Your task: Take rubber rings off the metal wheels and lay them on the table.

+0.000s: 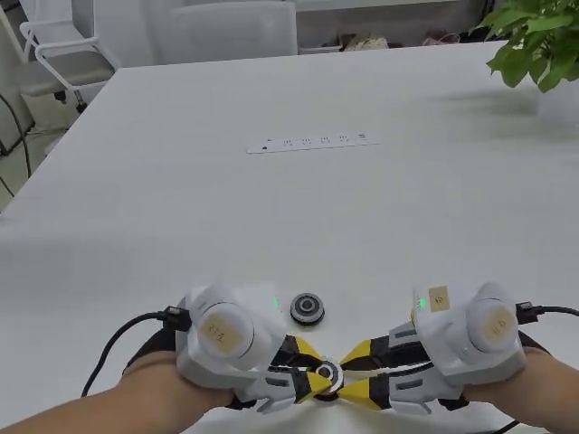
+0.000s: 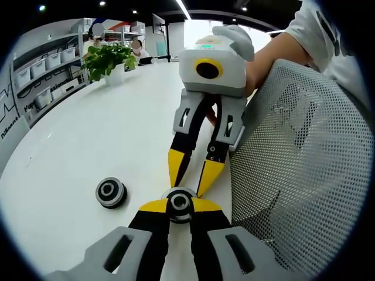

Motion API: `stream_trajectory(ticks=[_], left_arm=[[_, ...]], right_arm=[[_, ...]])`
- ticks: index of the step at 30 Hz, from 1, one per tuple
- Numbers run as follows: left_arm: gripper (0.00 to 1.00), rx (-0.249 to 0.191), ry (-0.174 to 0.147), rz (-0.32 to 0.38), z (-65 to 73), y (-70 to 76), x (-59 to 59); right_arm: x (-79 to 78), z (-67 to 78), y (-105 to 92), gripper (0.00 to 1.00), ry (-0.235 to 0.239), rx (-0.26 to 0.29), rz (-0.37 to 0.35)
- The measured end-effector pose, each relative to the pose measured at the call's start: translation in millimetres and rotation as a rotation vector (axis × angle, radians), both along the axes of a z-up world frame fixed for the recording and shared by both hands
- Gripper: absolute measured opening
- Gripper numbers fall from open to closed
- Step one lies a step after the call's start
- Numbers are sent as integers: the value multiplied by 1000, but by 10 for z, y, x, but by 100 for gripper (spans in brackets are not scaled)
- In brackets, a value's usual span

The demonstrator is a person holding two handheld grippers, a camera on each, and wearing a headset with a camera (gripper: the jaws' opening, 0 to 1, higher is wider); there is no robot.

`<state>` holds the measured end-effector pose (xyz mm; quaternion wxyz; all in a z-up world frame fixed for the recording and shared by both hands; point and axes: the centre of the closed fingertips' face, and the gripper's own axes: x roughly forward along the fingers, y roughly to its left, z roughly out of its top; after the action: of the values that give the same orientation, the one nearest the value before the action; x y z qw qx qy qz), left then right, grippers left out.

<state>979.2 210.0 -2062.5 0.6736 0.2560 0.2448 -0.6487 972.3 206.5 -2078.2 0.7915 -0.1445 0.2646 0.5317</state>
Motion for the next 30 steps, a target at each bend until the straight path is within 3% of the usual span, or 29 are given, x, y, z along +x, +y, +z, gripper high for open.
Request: stream_trajectory(ticks=[4, 5, 6, 7, 8, 15, 20, 26, 30], left_arm=[[7, 0, -2, 1, 0, 2, 1], [7, 0, -2, 0, 0, 2, 1], [7, 0, -2, 1, 0, 2, 1], [7, -1, -2, 2, -1, 0, 0], [7, -1, -3, 2, -1, -1, 0], [7, -2, -2, 1, -2, -3, 2], [7, -4, -1, 1, -2, -5, 4], [7, -6, 1, -1, -3, -5, 3], [7, -8, 2, -1, -2, -6, 2]], right_arm=[[4, -9, -12, 12, 6, -1, -6], [43, -42, -80, 8, -19, -47, -15], [98, -24, -122, 0, -45, -55, -32], [-8, -21, -63, 0, 45, -1, -23], [55, -32, -67, 0, 20, -9, -40], [29, -40, -56, 0, 17, -23, -36], [53, -19, -85, 0, 35, 17, -56], [-10, -8, -45, 11, 68, 46, -58], [-8, 69, 32, 22, 52, 84, -44]])
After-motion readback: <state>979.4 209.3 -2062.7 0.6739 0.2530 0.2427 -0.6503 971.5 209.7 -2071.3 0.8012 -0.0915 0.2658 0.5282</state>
